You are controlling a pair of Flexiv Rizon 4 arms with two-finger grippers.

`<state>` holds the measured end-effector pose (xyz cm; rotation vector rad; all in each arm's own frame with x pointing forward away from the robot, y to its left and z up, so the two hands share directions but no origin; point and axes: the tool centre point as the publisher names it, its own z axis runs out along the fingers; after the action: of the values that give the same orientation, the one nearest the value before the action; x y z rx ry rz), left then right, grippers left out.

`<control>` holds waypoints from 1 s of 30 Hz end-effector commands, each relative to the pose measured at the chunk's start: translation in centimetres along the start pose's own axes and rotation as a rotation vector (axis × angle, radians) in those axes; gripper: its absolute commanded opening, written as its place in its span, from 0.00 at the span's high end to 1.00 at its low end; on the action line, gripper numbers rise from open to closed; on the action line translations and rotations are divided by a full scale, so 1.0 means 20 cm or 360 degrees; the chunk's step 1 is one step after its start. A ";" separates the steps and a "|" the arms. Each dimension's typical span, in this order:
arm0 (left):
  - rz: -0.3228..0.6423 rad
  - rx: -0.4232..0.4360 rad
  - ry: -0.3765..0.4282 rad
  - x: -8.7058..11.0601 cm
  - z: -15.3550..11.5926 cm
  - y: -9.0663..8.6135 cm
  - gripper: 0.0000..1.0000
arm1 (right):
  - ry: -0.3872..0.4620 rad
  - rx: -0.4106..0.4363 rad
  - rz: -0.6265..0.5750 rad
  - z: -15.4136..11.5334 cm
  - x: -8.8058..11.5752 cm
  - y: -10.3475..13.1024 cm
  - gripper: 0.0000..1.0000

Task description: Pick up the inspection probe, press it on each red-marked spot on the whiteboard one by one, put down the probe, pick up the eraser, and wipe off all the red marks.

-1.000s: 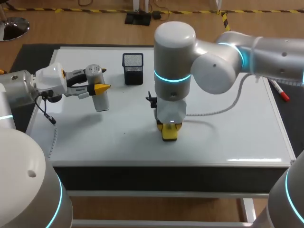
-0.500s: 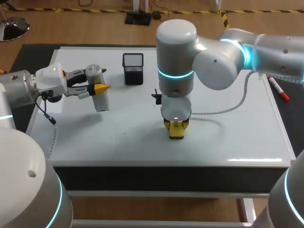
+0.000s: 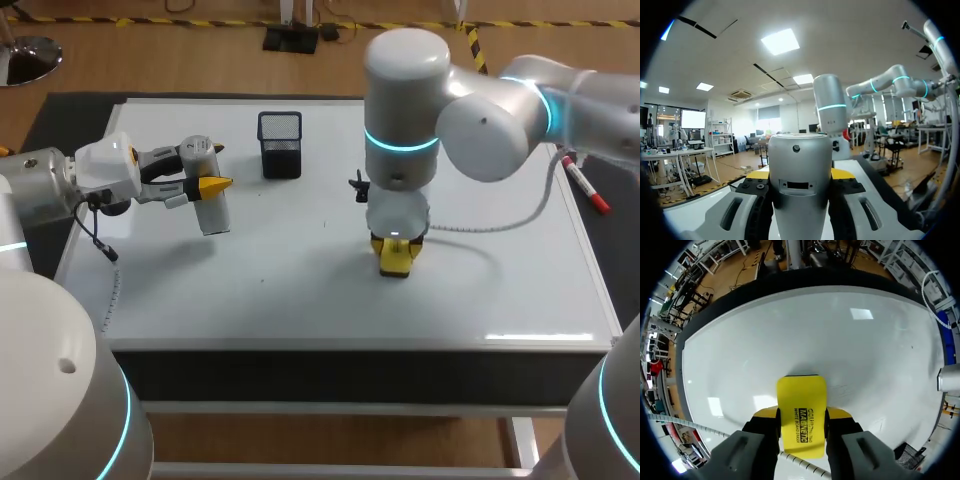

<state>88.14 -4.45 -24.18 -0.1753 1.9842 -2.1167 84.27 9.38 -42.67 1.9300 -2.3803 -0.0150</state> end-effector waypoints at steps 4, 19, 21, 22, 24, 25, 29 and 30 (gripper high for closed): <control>0.0003 0.0007 0.0000 0.00 0.00 0.00 1.00 | -0.0007 0.0026 -0.0017 -0.11 0.04 -0.04 1.00; 0.0003 0.0007 0.0000 0.00 0.00 0.00 1.00 | -0.0016 0.0039 -0.0001 -0.09 0.01 -0.11 1.00; 0.0003 0.0007 0.0000 0.00 0.00 0.00 1.00 | -0.0018 0.0081 -0.0005 -0.10 -0.03 -0.19 1.00; 0.0003 0.0007 0.0000 0.00 0.00 0.00 1.00 | -0.0024 0.0094 -0.0007 -0.11 -0.04 -0.23 1.00; 0.0003 0.0007 0.0000 0.00 0.00 0.00 1.00 | -0.0018 0.0140 -0.0022 -0.11 -0.07 -0.32 1.00; 0.0003 0.0007 0.0000 0.00 0.00 0.00 1.00 | -0.0034 0.0136 -0.0020 -0.10 -0.08 -0.37 1.00; 0.0003 0.0007 0.0000 0.00 0.00 0.00 1.00 | -0.0022 0.0163 -0.0044 -0.10 -0.14 -0.53 1.00; 0.0003 0.0007 0.0000 0.00 0.00 0.00 1.00 | -0.0034 0.0159 -0.0046 -0.11 -0.15 -0.57 1.00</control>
<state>88.14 -4.46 -24.18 -0.1751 1.9842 -2.1168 93.26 9.12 -40.77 2.0408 -2.4356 0.1051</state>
